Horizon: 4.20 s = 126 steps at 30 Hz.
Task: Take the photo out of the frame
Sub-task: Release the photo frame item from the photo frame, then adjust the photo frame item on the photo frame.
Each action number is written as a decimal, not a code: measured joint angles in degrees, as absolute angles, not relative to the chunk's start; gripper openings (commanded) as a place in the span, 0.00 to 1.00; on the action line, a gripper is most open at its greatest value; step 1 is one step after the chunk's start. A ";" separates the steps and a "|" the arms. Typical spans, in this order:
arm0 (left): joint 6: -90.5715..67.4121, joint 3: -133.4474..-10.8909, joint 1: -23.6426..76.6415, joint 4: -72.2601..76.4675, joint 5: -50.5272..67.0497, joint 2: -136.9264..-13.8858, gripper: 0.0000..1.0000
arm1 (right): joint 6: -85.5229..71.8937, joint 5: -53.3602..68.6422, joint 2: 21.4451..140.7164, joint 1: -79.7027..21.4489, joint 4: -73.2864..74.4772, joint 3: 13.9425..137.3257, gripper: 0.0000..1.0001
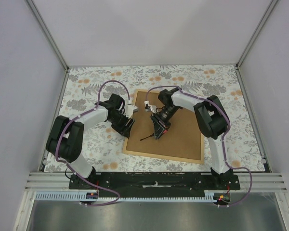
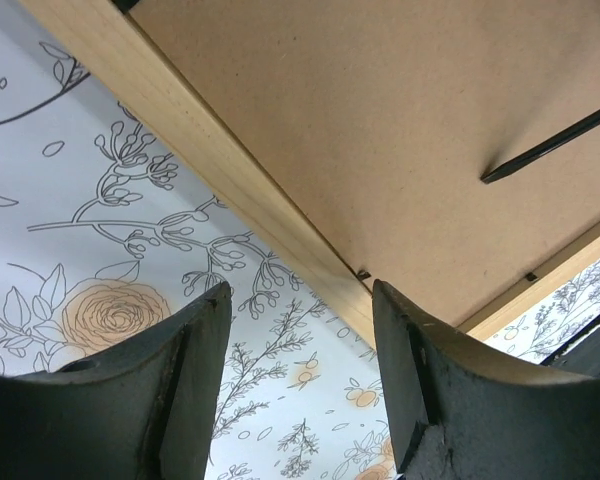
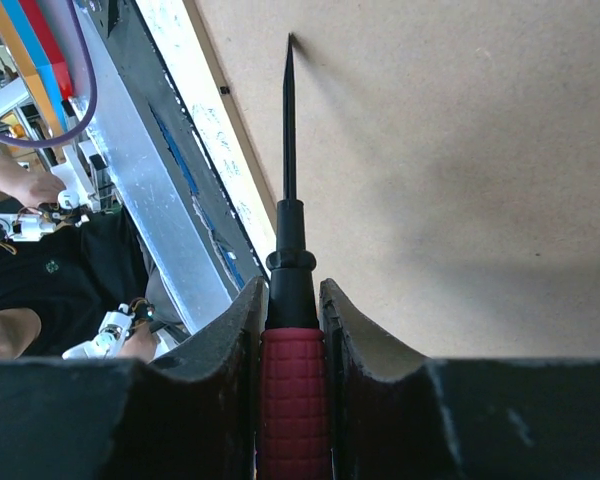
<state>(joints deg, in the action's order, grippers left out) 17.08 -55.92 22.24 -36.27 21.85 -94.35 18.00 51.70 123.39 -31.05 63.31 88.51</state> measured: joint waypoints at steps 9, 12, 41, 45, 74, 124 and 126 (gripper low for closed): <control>17.04 -56.53 24.58 -37.89 19.70 -95.74 0.66 | 17.02 51.57 123.74 -30.72 61.67 88.53 0.00; 16.97 -57.32 25.23 -38.26 19.57 -96.55 0.65 | 16.93 51.51 123.74 -30.72 61.52 88.53 0.00; 15.44 -59.57 30.89 -39.11 12.29 -98.63 0.50 | 16.49 50.19 122.91 -30.52 60.38 88.53 0.00; 14.98 -59.64 30.89 -39.29 11.99 -98.61 0.35 | 16.49 50.09 122.85 -30.52 60.38 88.53 0.00; 21.58 -59.64 20.91 -41.78 26.33 -98.28 0.02 | 16.47 49.89 122.74 -30.46 60.20 88.53 0.00; 10.39 -70.00 27.66 -51.94 15.38 -105.97 0.02 | 14.61 47.51 121.34 -28.62 57.63 88.51 0.00; 11.07 -69.97 27.90 -51.68 15.64 -105.84 0.02 | 14.61 47.55 121.34 -28.60 57.60 88.51 0.00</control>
